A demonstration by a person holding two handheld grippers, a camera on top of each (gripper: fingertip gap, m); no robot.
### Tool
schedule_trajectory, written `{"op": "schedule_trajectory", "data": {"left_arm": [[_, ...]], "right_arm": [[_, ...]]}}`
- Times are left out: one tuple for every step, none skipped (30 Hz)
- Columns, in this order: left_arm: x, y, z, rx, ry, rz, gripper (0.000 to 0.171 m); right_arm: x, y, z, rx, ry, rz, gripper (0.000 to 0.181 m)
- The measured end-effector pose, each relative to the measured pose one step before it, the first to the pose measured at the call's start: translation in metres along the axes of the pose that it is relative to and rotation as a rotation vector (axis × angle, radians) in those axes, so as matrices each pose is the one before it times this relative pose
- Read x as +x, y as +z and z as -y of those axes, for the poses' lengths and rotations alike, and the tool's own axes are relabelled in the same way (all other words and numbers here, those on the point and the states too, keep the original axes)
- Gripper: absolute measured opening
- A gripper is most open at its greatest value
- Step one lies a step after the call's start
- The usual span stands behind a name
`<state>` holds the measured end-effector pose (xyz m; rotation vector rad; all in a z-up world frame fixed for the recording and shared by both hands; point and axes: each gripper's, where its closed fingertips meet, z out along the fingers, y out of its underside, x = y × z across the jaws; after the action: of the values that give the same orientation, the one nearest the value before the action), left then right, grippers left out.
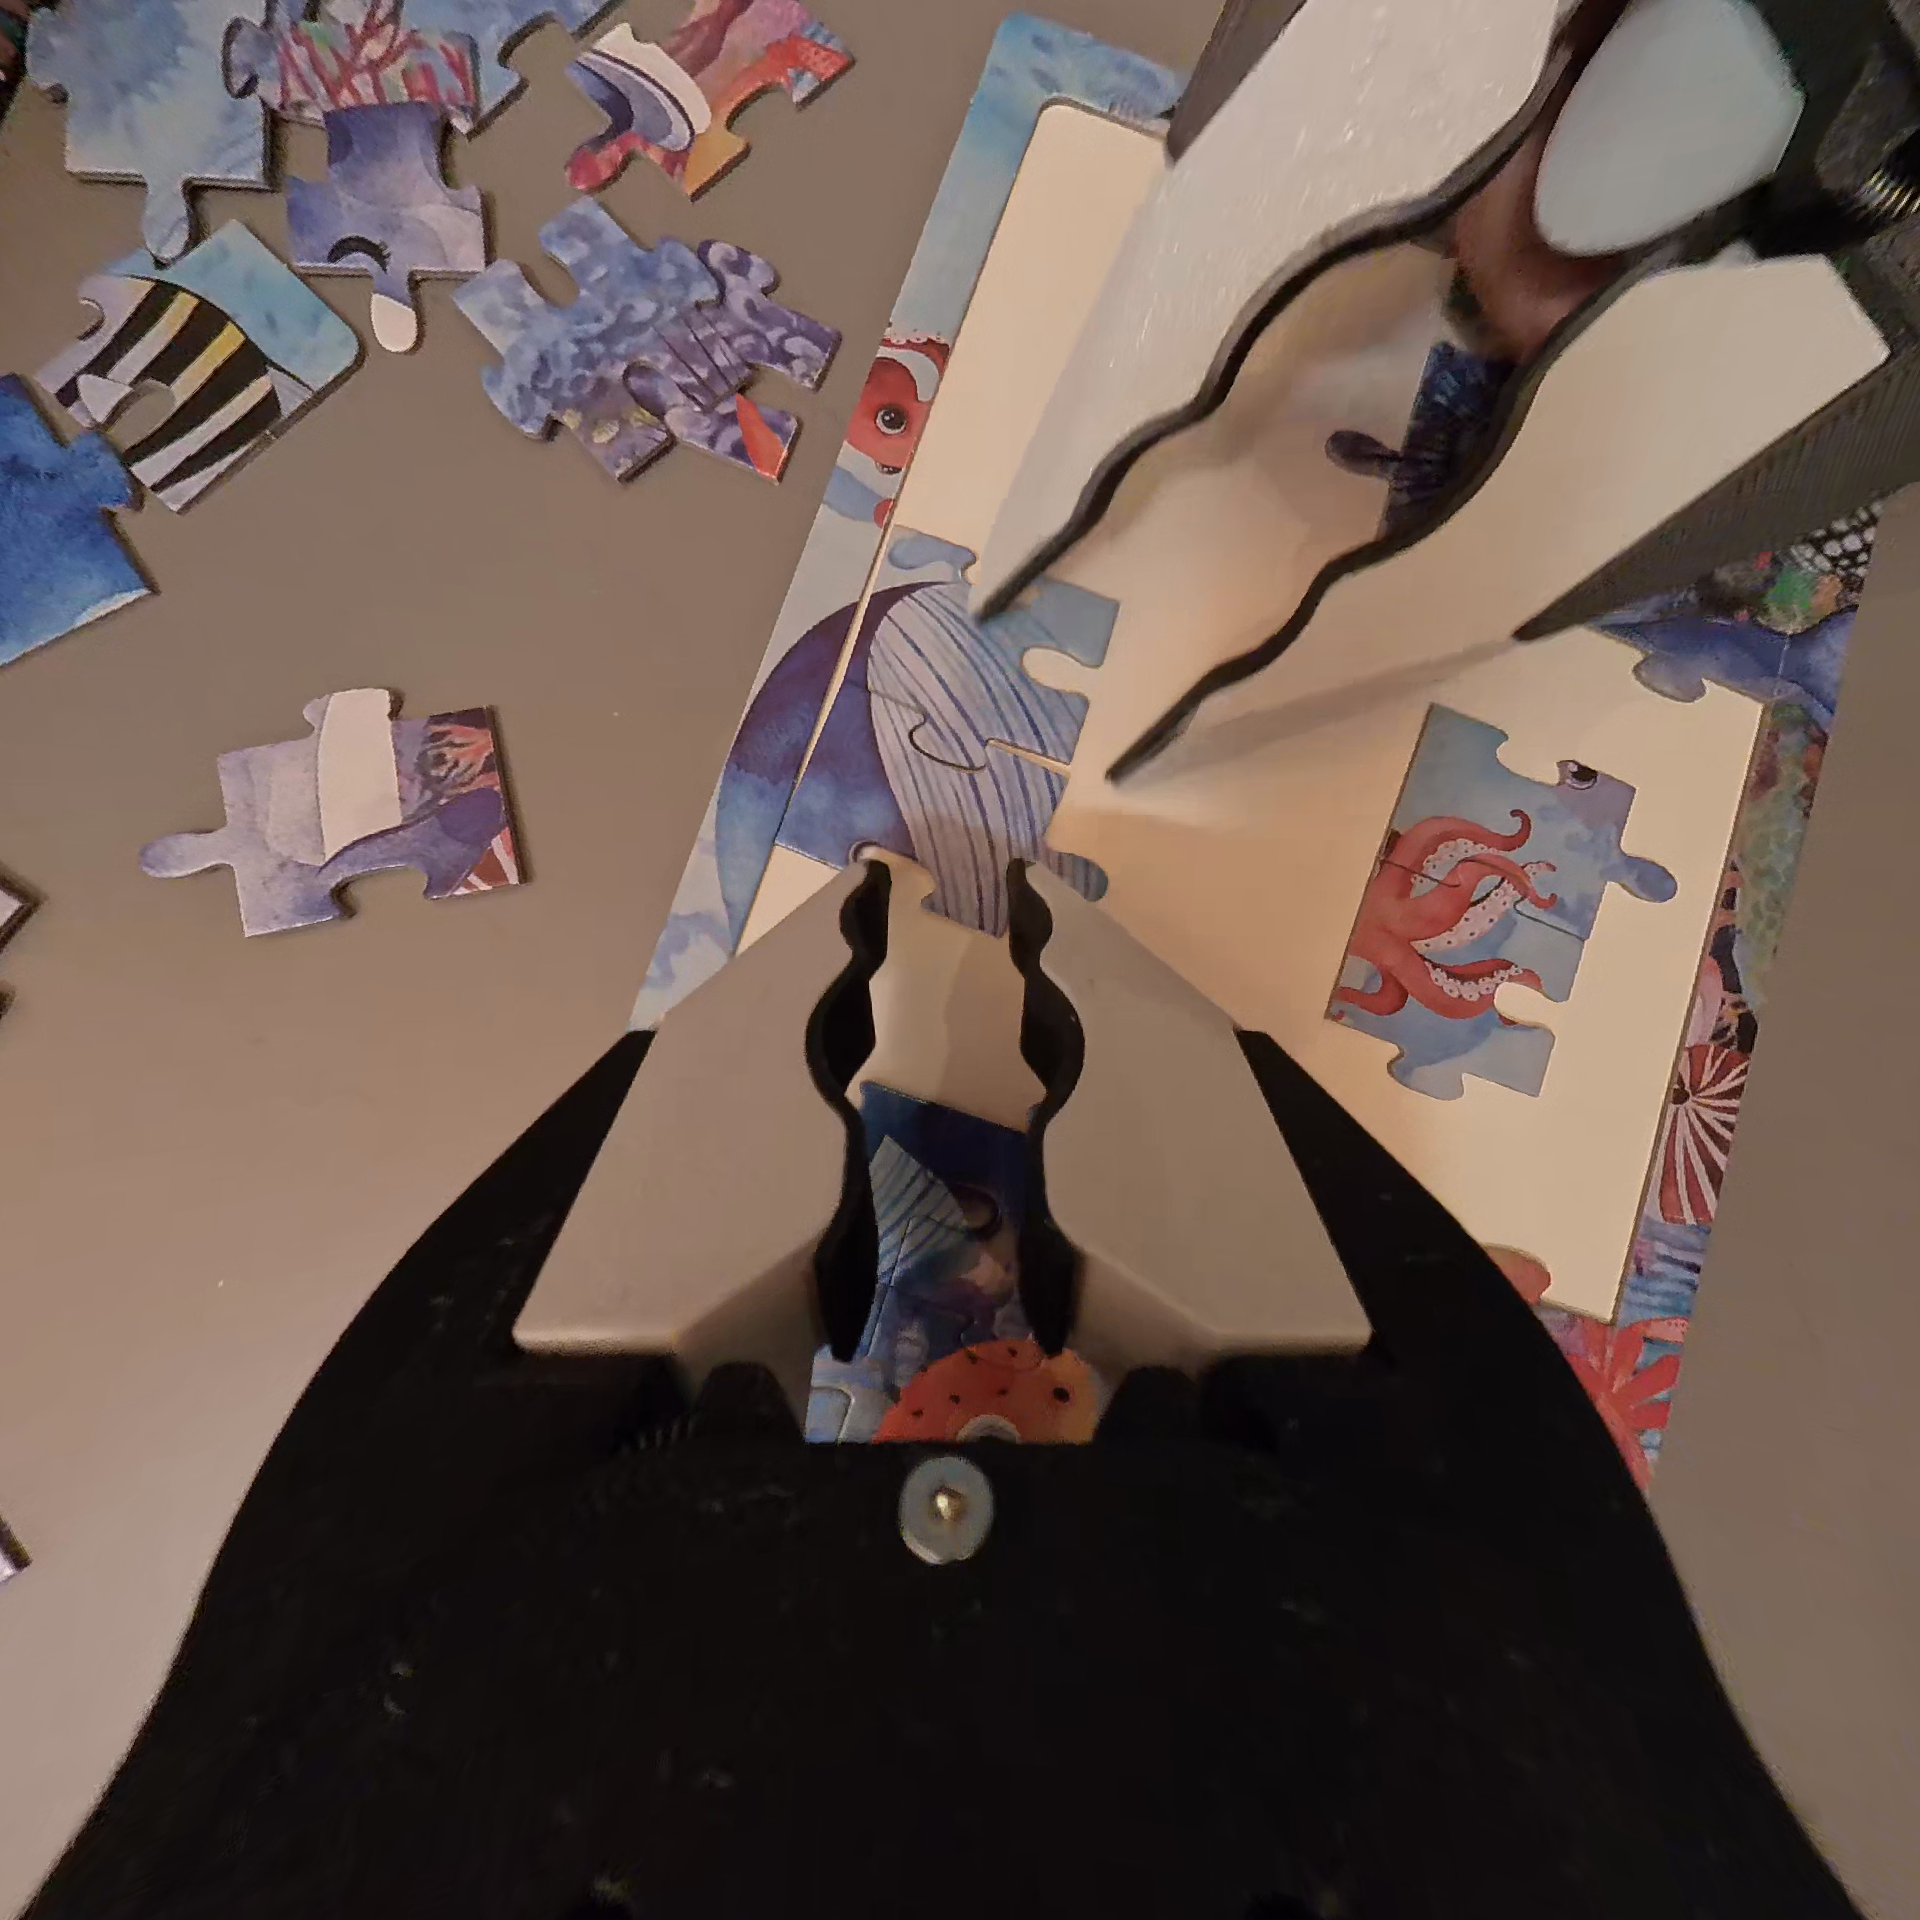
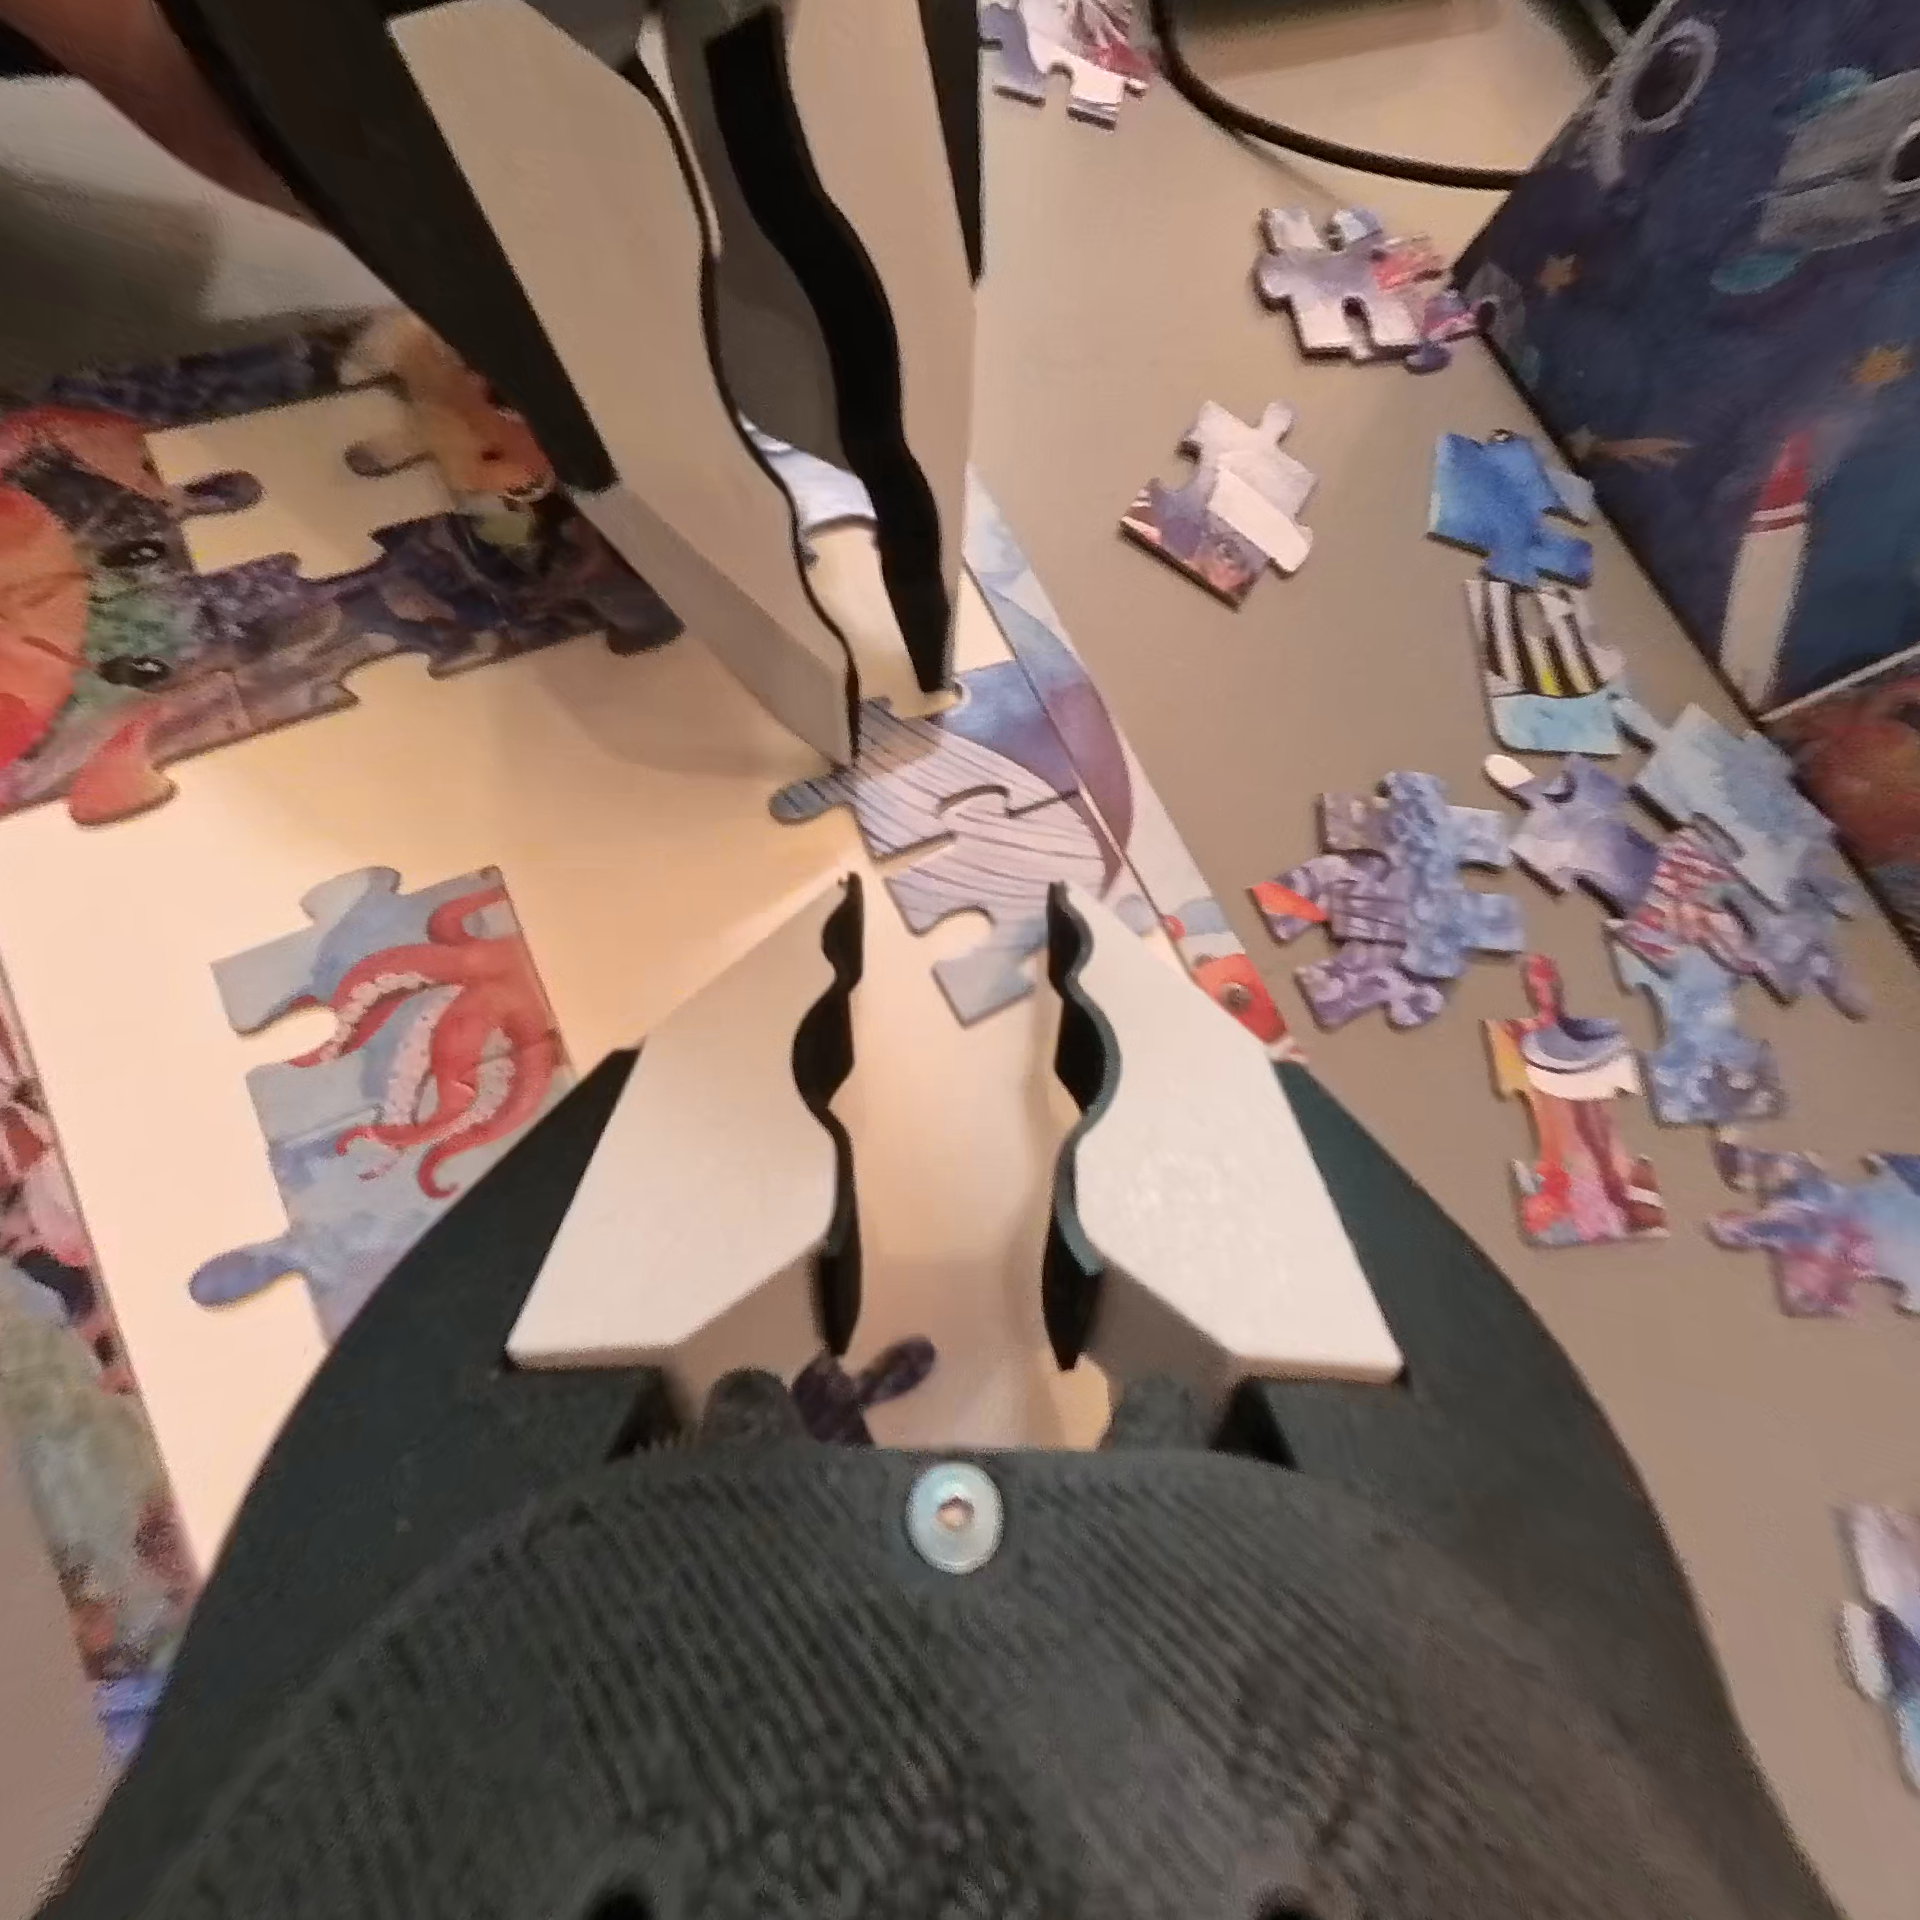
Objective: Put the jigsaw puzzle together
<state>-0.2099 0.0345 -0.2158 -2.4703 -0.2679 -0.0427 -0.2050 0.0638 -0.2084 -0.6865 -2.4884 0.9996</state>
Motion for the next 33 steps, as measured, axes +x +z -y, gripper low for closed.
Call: {"op": "schedule_trajectory", "data": {"left_arm": [[-0.00045, -0.0005, -0.00063, -0.00346, 0.0004, 0.002, 0.021], [-0.00017, -0.00037, -0.00044, -0.00247, 0.001, 0.0005, 0.021], [0.00035, -0.00013, -0.00015, -0.00136, 0.0028, -0.0002, 0.021], [0.00057, 0.00001, 0.00018, -0.00064, 0.0043, 0.0, 0.022], [0.00031, 0.00013, 0.00007, -0.00245, 0.0051, 0.0032, 0.022], [0.00014, 0.00009, 0.00017, -0.00157, 0.0078, 0.0066, 0.023], [-0.00015, -0.00003, 0.00057, -0.00023, 0.01, 0.01, 0.024], [-0.00119, -0.00016, 0.00103, 0.00103, 0.0098, 0.0177, 0.027], [-0.00154, -0.00037, 0.00124, 0.00297, 0.011, 0.0214, 0.032], [-0.00102, -0.00038, 0.00151, 0.00402, 0.0124, 0.0191, 0.038], [0.00014, -0.00017, 0.00165, 0.00655, 0.0135, 0.0121, 0.043], [0.0012, 0.0001, 0.00182, 0.00804, 0.0166, 0.0051, 0.048], [0.00118, 0.00052, 0.00132, 0.00556, 0.0161, 0.0051, 0.051], [0.00098, 0.00068, 0.00095, 0.00359, 0.0146, 0.0038, 0.053], [0.00174, 0.00074, 0.00062, 0.00181, 0.0128, -0.0021, 0.054], [0.00108, 0.0008, 0.00004, -0.00049, 0.0071, -0.0002, 0.056], [0.0009, 0.00087, -0.00023, -0.00335, 0.0048, -0.0011, 0.057], [0.00069, 0.00077, -0.00039, -0.00447, 0.0057, 0.0013, 0.057], [-0.0004, 0.00087, -0.00038, -0.00413, 0.0069, 0.0079, 0.058], [-0.00063, 0.00074, -0.00035, -0.00391, 0.0073, 0.0092, 0.058], [0.00003, 0.00033, 0.00027, 0.00069, 0.0045, 0.003, 0.058], [0.00008, 0.00006, 0.00079, 0.00379, 0.0003, 0.0006, 0.057], [-0.00036, 0.00027, 0.00014, 0.00078, 0.0036, 0.0039, 0.058], [-0.00054, 0.00027, 0.0005, 0.00355, 0.0057, 0.0061, 0.058], [-0.0003, 0.0002, 0.0005, 0.00197, 0.0042, 0.0052, 0.058], [0.00024, 0.00009, 0.00042, 0.00088, 0.0006, 0.001, 0.057], [0.00017, 0.00013, 0.00027, 0.00085, 0.0005, 0.0008, 0.057], [-0.00016, 0.0002, 0.00024, 0.00107, 0.0028, 0.0028, 0.056], [0.0, 0.00019, 0.00028, 0.00244, 0.0022, 0.0011, 0.056], [0.00031, 0.00036, 0.00029, 0.00298, -0.0001, -0.002, 0.055], [0.00026, 0.00042, 0.00058, 0.00458, -0.0009, -0.002, 0.054], [0.00023, 0.00095, 0.00051, 0.00518, -0.0009, -0.0005, 0.052], [0.00075, 0.0009, 0.00066, 0.00585, -0.0011, -0.0035, 0.049]], "right_arm": [[0.00488, -0.00331, -0.00106, -0.0006, -0.0121, -0.0269, 0.034], [0.00455, -0.00333, -0.0009, 0.0021, -0.0039, -0.0213, 0.034], [0.00349, -0.00287, -0.0007, 0.0039, 0.0059, -0.0103, 0.034], [0.00212, -0.0022, -0.00052, 0.0048, 0.0124, -0.001, 0.034], [0.00119, -0.00146, -0.00072, 0.0036, 0.0145, 0.0054, 0.033], [0.00028, -0.00045, -0.00143, -0.0002, 0.0135, 0.0092, 0.034], [-0.00041, 0.00019, -0.00195, -0.0054, 0.0097, 0.0096, 0.034], [-0.00041, 0.00063, -0.00231, -0.0076, 0.0033, 0.0056, 0.034], [-0.00029, 0.00075, -0.00176, -0.0059, -0.0024, 0.0015, 0.034], [-0.00084, 0.00085, -0.00108, -0.0034, -0.004, 0.002, 0.034], [-0.00115, 0.00087, -0.00042, -0.0015, -0.0015, 0.0051, 0.034], [-0.00138, 0.0008, 0.00012, -0.0001, 0.0012, 0.0069, 0.034], [-0.00113, 0.00071, 0.00038, 0.0013, 0.002, 0.0064, 0.035], [-0.00092, 0.00056, -0.0001, 0.0009, 0.0022, 0.0057, 0.035], [-0.00063, 0.00051, -0.00054, -0.0001, 0.0033, 0.0048, 0.034], [-0.00063, 0.00007, -0.00039, 0.0027, 0.0052, 0.0065, 0.033], [-0.00106, -0.00018, -0.00039, 0.0028, 0.0077, 0.0113, 0.032], [-0.00108, -0.00023, -0.00052, 0.0017, 0.0092, 0.0123, 0.031], [-0.00063, -0.00031, -0.00048, 0.0012, 0.0085, 0.0101, 0.03], [-0.00039, -0.00018, -0.00035, 0.0006, 0.0062, 0.0073, 0.03], [-0.0003, -0.00021, -0.00025, -0.0001, 0.0039, 0.0044, 0.03], [-0.00025, -0.00004, -0.00018, 0.0001, 0.0017, 0.0018, 0.03], [-0.00019, -0.00013, 0.0, -0.0006, -0.0008, -0.0008, 0.03], [-0.00008, 0.00007, 0.00002, -0.0011, -0.0023, -0.0021, 0.029], [-0.00025, 0.00007, 0.00008, -0.0005, -0.0018, -0.0017, 0.029], [-0.00029, 0.00019, 0.00005, -0.0002, -0.0004, -0.0006, 0.029], [-0.00026, 0.00014, 0.00012, -0.0004, 0.0005, 0.0004, 0.029], [-0.00023, 0.00005, 0.00004, -0.0002, 0.0009, 0.0008, 0.028], [-0.00004, 0.00009, 0.00007, 0.0, 0.0012, 0.0008, 0.028], [-0.00019, 0.00013, 0.0, 0.0002, 0.0014, 0.0012, 0.028], [-0.00009, 0.00026, 0.00014, 0.0007, 0.0016, 0.0015, 0.027], [-0.00024, 0.00035, 0.00011, 0.0009, 0.0015, 0.0017, 0.027], [-0.00017, 0.00037, 0.0003, 0.0013, 0.0009, 0.001, 0.027]]}}
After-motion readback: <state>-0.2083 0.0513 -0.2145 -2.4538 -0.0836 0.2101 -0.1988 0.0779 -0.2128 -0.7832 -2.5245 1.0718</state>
